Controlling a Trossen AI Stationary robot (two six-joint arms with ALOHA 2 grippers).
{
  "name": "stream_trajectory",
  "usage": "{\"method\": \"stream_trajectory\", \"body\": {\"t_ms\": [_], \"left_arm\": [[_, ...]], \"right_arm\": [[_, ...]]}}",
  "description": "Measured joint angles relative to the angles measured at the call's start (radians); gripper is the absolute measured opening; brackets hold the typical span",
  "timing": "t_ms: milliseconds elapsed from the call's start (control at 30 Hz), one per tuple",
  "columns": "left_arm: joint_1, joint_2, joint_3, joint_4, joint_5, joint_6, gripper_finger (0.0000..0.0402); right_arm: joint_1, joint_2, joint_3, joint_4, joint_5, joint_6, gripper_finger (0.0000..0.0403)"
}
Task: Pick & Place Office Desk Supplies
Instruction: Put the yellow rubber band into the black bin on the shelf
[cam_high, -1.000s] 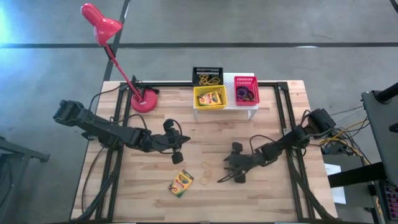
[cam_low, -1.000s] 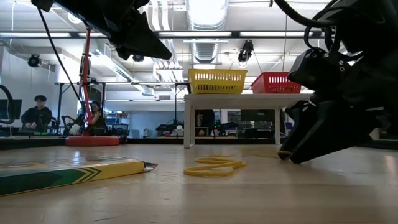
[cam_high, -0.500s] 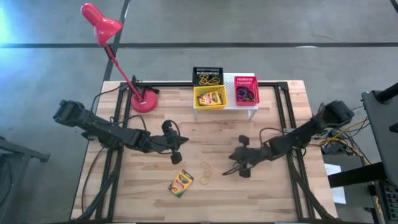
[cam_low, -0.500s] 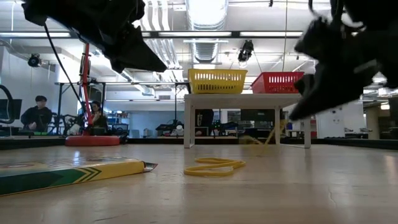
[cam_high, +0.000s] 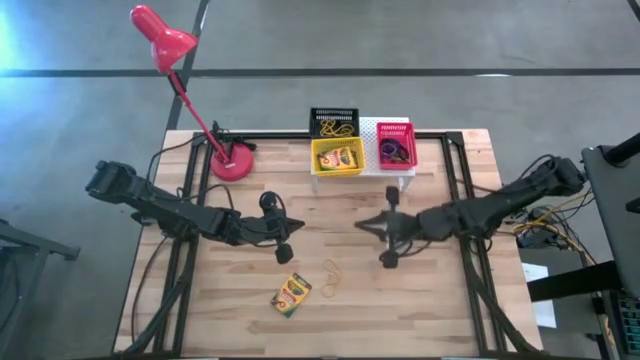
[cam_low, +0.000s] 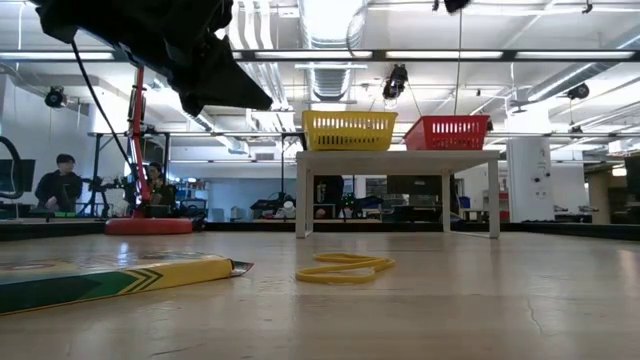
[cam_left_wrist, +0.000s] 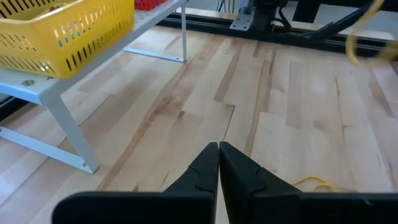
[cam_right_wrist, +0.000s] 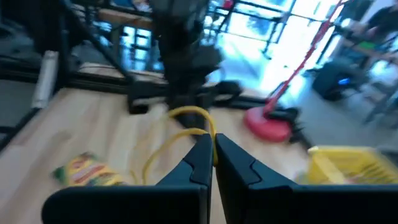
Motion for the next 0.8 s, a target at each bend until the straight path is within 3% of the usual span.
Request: {"method": "stream_trajectory", "body": {"t_ms": [367,633,800], "left_arm": [[0.000,0.000,0.000,0.000,-0.002,0.003,0.0019],[0.000,0.000,0.000,0.005,-0.002,0.003,0.0019],[0.000,0.000,0.000,0.004,-0.002,0.003,0.0019]], "right_arm": [[-0.330,0.127,0.387,-0.299,-0.005,-0.187,0.0009],[-0.616,0.318,0.565,-0.340,-0.084,-0.215,0.0008],[-0.735,0.436,0.640,-0.366,-0.105,-0.196,0.0008]]}}
